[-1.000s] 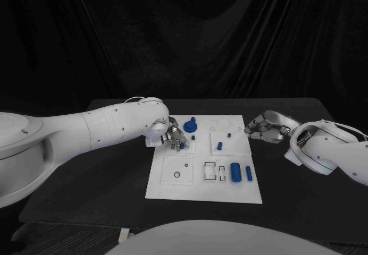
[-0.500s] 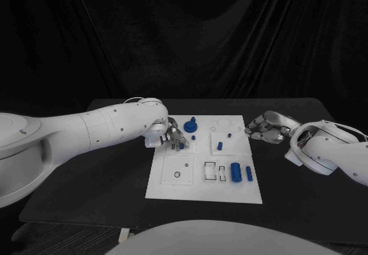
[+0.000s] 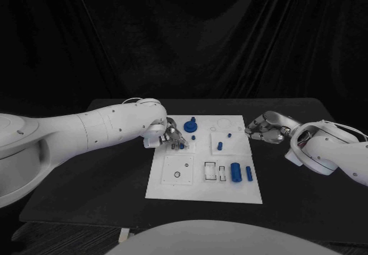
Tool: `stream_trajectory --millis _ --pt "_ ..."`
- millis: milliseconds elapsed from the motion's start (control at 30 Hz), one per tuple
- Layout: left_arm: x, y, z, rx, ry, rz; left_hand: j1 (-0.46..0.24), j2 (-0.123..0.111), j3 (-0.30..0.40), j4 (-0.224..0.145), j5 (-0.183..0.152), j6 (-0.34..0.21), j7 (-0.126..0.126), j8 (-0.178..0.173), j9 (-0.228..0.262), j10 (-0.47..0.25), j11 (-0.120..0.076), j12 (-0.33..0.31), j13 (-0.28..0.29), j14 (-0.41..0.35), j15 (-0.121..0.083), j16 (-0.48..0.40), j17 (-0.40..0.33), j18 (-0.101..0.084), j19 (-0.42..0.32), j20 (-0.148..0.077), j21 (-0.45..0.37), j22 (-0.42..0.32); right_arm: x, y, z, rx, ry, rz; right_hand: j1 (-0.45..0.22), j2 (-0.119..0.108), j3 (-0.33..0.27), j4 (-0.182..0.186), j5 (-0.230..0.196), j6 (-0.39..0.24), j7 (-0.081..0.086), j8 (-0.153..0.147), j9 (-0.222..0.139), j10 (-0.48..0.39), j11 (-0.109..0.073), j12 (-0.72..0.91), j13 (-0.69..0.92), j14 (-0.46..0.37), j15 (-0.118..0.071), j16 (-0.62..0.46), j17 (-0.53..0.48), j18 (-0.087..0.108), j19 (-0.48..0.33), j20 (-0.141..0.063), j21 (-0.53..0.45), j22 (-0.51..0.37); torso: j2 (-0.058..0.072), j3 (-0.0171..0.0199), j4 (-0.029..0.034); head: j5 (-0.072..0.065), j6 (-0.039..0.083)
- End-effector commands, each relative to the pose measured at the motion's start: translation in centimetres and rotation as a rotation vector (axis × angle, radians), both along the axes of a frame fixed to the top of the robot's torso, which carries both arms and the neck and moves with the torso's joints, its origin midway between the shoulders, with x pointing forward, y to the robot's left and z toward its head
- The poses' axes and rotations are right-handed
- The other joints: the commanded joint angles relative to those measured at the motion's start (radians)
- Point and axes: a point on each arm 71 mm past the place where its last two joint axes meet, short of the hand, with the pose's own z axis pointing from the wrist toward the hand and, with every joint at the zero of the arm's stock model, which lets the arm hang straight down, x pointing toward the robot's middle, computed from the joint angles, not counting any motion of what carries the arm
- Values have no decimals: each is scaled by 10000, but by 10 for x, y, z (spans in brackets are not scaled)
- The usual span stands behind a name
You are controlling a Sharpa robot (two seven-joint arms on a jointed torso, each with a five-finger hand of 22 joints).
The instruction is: Assemble the parts on the task board
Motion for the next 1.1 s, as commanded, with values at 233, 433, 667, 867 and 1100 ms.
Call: stream_trajectory --millis 233,433,667,867,1100 --pt "-1 0 -1 -215 -87 46 217 21 -137 -49 71 -137 -69 419 564 1038 -127 35 2635 1038 -103 27 2630 46 58 -88 74 1974 0 -2 -2 -134 119 -97 96 11 43 8 40 70 32 -9 -14 721 -23 -51 2232 744 7 -61 1637 109 -67 29 -50 1124 -4 2 -3 -9 2" --pt "-2 0 0 -262 -113 37 320 -15 -157 -116 -6 -192 -85 509 710 1038 -141 35 2635 1038 -117 27 2630 49 53 -101 57 1969 0 -2 -2 -133 120 -94 96 11 43 8 40 70 32 -9 -14 721 -23 -51 2232 744 7 -61 1637 109 -67 29 -50 1124 -1 1 -3 -10 2" --pt "-2 0 0 -315 -156 38 569 -162 -244 -268 -262 -286 -91 592 889 1038 -155 35 2635 1038 -133 27 2630 49 54 -120 46 1967 0 -2 -2 -128 111 -97 96 11 43 8 40 70 32 -9 -14 721 -23 -51 2232 744 7 -61 1637 109 -67 29 -50 1124 -4 0 0 -26 2" --pt "-4 0 2 -428 -316 116 286 -433 -669 -32 -413 -268 -77 672 1013 1038 -147 35 2635 1038 -134 27 2630 43 70 -128 67 1973 -1 -2 -2 -124 100 -106 72 -23 65 26 27 75 34 -12 -16 716 -19 -53 2227 742 10 -63 1633 112 -72 32 -69 1120 -8 2 -5 -43 2" --pt "-3 5 14 -636 -778 277 -107 -656 -1277 453 -428 -244 -115 785 1171 1038 -187 35 2635 1038 -175 27 2630 30 103 -169 127 1991 -1 -4 -1 -119 75 -147 70 -27 65 28 26 75 35 -12 -17 718 -19 -52 2229 741 10 -65 1631 109 -67 32 -56 1124 9 0 -2 -88 2"
